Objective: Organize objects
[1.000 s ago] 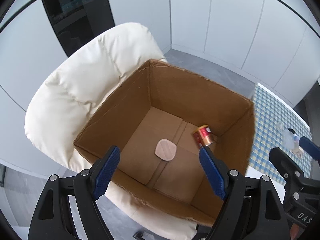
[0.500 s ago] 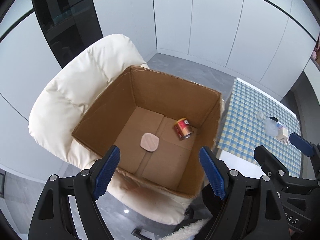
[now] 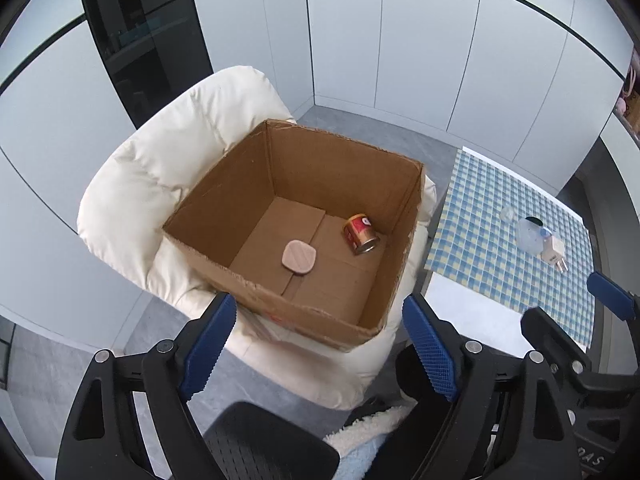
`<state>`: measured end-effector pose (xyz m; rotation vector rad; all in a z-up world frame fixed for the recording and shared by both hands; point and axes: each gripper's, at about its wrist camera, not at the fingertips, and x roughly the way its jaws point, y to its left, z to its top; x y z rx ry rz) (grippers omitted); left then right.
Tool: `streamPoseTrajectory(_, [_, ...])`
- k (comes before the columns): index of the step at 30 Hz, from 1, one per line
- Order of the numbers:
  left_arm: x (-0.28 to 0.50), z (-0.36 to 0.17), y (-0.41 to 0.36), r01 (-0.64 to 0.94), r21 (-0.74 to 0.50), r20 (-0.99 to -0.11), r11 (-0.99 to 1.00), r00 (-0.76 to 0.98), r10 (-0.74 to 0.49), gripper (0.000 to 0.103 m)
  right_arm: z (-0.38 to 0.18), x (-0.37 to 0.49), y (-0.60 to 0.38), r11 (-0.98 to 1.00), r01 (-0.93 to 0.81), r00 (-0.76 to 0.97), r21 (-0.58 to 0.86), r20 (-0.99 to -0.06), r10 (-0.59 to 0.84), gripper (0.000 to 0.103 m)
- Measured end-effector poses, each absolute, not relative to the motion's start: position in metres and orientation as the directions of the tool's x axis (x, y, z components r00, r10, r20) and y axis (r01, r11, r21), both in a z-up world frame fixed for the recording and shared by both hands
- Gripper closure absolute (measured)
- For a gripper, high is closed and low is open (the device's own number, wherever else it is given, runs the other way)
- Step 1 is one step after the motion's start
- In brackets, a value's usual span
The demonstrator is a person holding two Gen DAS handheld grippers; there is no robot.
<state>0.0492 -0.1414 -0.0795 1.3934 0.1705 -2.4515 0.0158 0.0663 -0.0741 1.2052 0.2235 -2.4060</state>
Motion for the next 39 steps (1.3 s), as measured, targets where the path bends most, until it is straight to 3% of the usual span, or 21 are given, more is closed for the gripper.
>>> streamPoseTrajectory(9, [0.084,-0.083,-0.116,0.266,0.114,-0.864,-0.957,-0.450,-0.227,0.017,-0.071,0.053,0.098,-0.892,0.442,-0.518,0.095,-0.785,-0.340,0.004])
streamPoseTrajectory(16, [0.103,-0.100,-0.094,0.249,0.006,-0.887,-0.968,-0.446,-0.120,0.017,-0.077,0.075,0.123,-0.909,0.403,-0.519,0.102,-0.793,-0.319,0.004])
streamPoseTrajectory(39, [0.133,-0.100,-0.064,0.242,-0.031,-0.859,-0.970,-0.503,-0.098,0.017,-0.093,0.117,0.157,-0.919,0.381,-0.503,0.099,-0.812,-0.296,0.004])
